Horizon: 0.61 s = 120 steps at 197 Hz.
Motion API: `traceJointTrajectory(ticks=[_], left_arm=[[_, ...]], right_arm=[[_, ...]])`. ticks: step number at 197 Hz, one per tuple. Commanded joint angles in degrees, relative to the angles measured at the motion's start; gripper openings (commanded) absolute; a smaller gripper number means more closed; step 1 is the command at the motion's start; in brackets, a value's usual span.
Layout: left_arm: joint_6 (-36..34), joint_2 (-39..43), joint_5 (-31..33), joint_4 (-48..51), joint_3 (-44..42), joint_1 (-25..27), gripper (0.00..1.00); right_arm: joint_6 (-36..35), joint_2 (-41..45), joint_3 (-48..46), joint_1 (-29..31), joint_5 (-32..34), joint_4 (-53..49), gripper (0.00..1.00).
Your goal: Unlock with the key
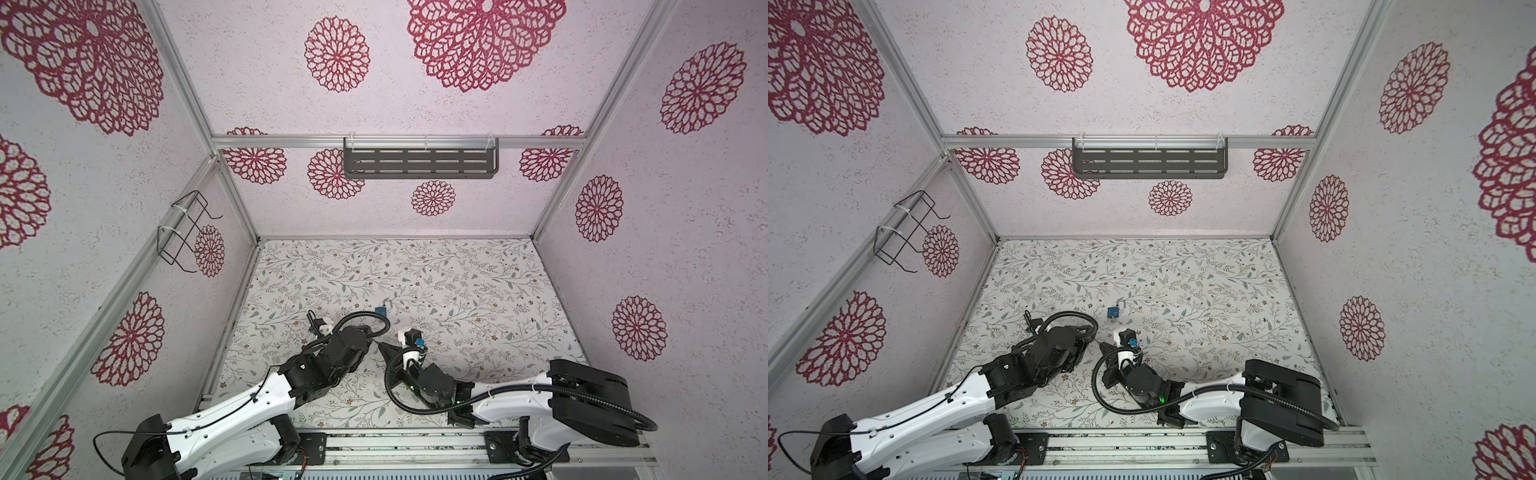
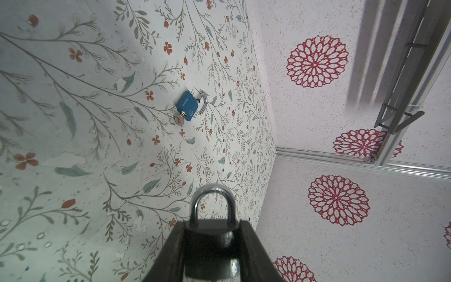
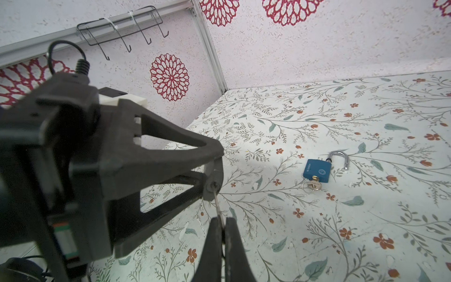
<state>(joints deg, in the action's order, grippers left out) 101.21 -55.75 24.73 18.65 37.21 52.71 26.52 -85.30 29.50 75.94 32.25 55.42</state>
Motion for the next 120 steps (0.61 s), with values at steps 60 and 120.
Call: traceJointTrajectory(ticks=[60,120], left_arm=[[-0.14,0.62,-2.90,-3.05,0.74,-0.59,0.05],[-1.54,1.12,-3.20,-1.62,1.64,-0.50,0.04]], right_arm=[[-7.46,0.79,7.68,-0.53,0.49,-7.75,0.00],[-2.99,3.30,8.66,-3.58,-8.59,-10.73,0.00]])
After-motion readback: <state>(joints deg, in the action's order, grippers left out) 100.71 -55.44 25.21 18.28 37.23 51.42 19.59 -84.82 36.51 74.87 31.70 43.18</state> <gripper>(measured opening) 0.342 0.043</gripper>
